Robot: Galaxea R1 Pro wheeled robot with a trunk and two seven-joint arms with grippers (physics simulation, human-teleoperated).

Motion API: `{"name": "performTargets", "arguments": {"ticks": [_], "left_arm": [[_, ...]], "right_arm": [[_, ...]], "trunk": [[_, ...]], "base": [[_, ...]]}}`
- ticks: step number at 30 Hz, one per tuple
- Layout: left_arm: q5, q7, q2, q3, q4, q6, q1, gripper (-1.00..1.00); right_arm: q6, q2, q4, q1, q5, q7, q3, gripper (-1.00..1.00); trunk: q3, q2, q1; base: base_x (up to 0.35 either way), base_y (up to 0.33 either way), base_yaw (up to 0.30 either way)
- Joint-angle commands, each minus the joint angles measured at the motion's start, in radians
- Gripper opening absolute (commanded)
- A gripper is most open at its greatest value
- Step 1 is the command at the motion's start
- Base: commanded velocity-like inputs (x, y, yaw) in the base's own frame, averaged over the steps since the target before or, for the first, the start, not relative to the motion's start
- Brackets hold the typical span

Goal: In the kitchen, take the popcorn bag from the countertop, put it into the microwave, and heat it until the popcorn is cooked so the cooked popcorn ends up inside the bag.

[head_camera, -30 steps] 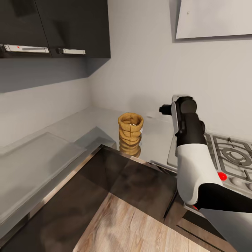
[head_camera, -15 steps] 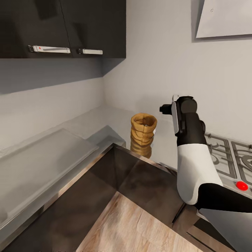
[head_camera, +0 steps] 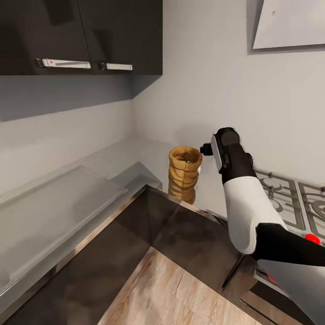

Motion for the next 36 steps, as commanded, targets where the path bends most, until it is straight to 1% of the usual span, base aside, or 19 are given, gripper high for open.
{"name": "performTargets", "arguments": {"ticks": [1,2,5,8,11,29,31,36], "left_arm": [[0.005,0.0,0.0,0.002,-0.001,-0.002,0.0,1.0],[0.005,0.0,0.0,0.002,-0.001,-0.002,0.0,1.0],[0.005,0.0,0.0,0.002,-0.001,-0.002,0.0,1.0],[0.005,0.0,0.0,0.002,-0.001,-0.002,0.0,1.0],[0.005,0.0,0.0,0.002,-0.001,-0.002,0.0,1.0],[0.005,0.0,0.0,0.002,-0.001,-0.002,0.0,1.0],[0.005,0.0,0.0,0.002,-0.001,-0.002,0.0,1.0],[0.005,0.0,0.0,0.002,-0.001,-0.002,0.0,1.0]], "right_arm": [[0.003,0.001,0.052,-0.006,0.003,-0.001,-0.006,1.0],[0.003,0.001,0.087,-0.007,0.002,-0.001,-0.008,1.0],[0.003,0.001,0.113,-0.009,-0.003,0.0,-0.011,1.0],[0.003,0.001,0.097,-0.009,-0.003,0.0,-0.025,1.0],[0.003,0.001,0.078,-0.009,-0.002,0.0,-0.03,1.0],[0.003,0.001,0.017,-0.009,-0.001,0.0,-0.041,1.0],[0.003,0.001,0.018,-0.009,-0.002,0.0,-0.041,1.0],[0.003,0.001,0.018,-0.009,-0.002,0.0,-0.045,1.0]], "trunk": [[-0.001,-0.001,0.0],[-0.001,-0.001,0.0],[-0.001,-0.001,0.0],[-0.001,-0.001,0.0],[-0.001,-0.001,0.0],[-0.001,-0.001,0.0],[-0.001,-0.001,0.0],[-0.001,-0.001,0.0]], "base": [[0.0,0.0,0.0],[0.0,0.0,0.0],[0.0,0.0,0.0],[0.0,0.0,0.0],[0.0,0.0,0.0],[0.0,0.0,0.0],[0.0,0.0,0.079],[0.0,0.0,0.241]]}}
